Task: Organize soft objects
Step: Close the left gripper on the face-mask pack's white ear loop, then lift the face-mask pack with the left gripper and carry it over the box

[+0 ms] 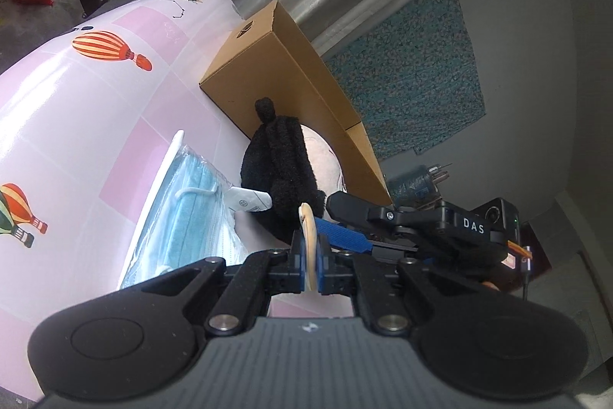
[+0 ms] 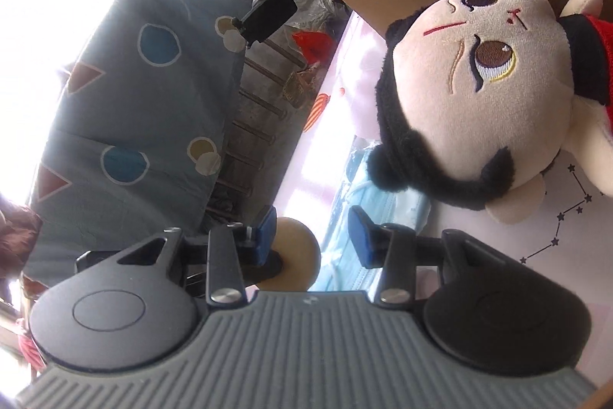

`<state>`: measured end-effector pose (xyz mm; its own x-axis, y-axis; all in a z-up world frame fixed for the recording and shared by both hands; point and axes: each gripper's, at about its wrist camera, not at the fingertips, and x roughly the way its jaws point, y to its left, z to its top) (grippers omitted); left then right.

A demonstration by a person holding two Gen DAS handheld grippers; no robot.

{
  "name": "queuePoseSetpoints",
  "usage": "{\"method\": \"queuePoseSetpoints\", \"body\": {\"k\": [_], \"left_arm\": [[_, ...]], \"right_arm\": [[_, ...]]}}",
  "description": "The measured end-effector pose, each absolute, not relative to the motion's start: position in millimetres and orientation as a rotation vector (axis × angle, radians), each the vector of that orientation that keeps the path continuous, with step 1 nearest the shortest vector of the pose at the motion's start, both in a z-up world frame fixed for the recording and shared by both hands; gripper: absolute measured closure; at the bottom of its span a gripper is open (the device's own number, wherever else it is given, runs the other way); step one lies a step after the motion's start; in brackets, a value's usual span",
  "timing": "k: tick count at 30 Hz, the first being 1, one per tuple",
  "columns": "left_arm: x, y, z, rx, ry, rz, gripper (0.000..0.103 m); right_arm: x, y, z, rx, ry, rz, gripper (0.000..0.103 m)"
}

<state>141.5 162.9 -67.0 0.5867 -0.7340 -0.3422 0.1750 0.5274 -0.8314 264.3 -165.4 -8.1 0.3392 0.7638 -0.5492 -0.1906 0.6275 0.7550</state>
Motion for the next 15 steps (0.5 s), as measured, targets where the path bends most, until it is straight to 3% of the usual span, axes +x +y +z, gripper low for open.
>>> {"method": "queuePoseSetpoints", "body": {"k": [4,6,8,10,15], "left_arm": [[140.5,160.8,-61.2,-0.93,0.723,-0.642,0.097],[141.1,159.5,-59.3,-0.966,0.701,-0.66,0.097],[142.5,158.0,-56.9,-0.991,0.678,-0.675,0.097],[145.9,154.7,-52.9,-1.004,0.666,-0.691,0.097],[167.6,129.9,-35.3,-0.957,0.67,-0.746,0.097]], "right_arm": [[261.7,-176.9,-6.2,0.812,1.021,0.763,0.062],[256.1,-179.4,-2.9,0.839,1.006,0.779,0.069],[254.4,-186.3,-0.3,0.859,0.994,0.789,0.087],[253.9,-196.9,3.2,0.909,0.973,0.813,0.095],[257.0,-221.3,27.8,0.848,0.889,0.802,0.1]]}}
